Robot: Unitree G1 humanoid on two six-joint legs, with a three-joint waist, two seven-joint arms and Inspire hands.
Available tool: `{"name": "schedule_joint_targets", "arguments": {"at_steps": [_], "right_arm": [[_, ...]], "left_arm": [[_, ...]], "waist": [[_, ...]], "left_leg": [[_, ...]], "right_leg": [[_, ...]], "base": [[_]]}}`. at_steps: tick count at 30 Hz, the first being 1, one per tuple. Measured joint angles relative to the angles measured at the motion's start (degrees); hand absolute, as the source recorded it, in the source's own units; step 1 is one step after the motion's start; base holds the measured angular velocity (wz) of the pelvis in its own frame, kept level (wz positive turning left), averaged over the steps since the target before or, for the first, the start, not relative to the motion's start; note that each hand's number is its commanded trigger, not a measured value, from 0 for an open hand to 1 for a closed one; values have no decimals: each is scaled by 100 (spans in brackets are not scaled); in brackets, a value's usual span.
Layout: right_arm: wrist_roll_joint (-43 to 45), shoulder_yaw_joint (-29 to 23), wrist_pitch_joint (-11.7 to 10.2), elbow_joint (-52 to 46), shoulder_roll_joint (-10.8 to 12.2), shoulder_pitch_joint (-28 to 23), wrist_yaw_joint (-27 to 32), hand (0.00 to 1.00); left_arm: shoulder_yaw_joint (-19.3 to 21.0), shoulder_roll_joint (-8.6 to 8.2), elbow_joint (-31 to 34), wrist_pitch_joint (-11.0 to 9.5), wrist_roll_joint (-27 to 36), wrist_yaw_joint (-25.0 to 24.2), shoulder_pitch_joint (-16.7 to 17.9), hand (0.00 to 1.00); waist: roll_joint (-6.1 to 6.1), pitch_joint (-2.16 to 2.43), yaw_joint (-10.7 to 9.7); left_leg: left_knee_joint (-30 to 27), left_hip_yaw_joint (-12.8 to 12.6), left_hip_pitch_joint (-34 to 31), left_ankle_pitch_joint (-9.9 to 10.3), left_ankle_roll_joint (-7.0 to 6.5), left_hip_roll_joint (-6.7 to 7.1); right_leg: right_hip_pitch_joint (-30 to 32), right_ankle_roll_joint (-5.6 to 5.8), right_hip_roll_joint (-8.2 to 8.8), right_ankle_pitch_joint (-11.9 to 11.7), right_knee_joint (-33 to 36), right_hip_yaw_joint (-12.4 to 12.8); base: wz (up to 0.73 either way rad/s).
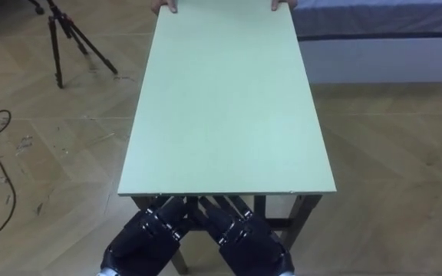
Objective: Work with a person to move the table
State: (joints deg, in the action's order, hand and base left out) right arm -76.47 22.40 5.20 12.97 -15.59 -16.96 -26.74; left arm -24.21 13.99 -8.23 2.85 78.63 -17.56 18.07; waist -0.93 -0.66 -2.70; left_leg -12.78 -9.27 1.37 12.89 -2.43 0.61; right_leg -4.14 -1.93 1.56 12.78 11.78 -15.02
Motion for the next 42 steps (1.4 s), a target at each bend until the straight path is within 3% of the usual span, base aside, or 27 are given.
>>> {"name": "schedule_joint_targets", "arguments": {"at_steps": [3, 8, 24, 39, 42], "right_arm": [[-15, -25, 3, -15, -3, 4, 0, 0], [-159, -62, 117, -16, -30, 4, 2, 0], [-493, -121, 179, -158, 7, 3, 460, 0], [-1077, -662, 84, -60, 246, 52, 957, 0], [-1074, -990, 19, 101, 429, 164, 1056, 0]], "left_arm": [[1, 9, 0, 69, 53, 66, -57, 0], [2, 57, -1, 186, 221, 113, -90, 0], [350, 49, -8, 179, 492, 627, -110, 0], [394, -154, -924, 344, 607, 879, -453, 0], [488, -194, -971, 434, 545, 988, -462, 0]], "waist": [[-54, -21, -1], [-99, -3, -1], [-74, -33, 12], [-130, -41, 30], [-132, -41, 27]], "left_leg": [[5, 3, -4, -1, -2, 3], [40, -1, 21, -12, -15, 4], [109, -12, 129, -25, -19, 12], [102, -34, 158, -31, -17, 11], [99, -52, 169, -31, -17, 7]], "right_leg": [[2, 7, 1, -4, 0, -2], [-12, 7, 1, -4, 0, 1], [-86, 7, 2, -4, -5, 11], [-91, 7, -4, -4, -7, 56], [-95, 7, -6, -4, -8, 70]], "base": [[0], [0], [0], [-1], [-1]]}}
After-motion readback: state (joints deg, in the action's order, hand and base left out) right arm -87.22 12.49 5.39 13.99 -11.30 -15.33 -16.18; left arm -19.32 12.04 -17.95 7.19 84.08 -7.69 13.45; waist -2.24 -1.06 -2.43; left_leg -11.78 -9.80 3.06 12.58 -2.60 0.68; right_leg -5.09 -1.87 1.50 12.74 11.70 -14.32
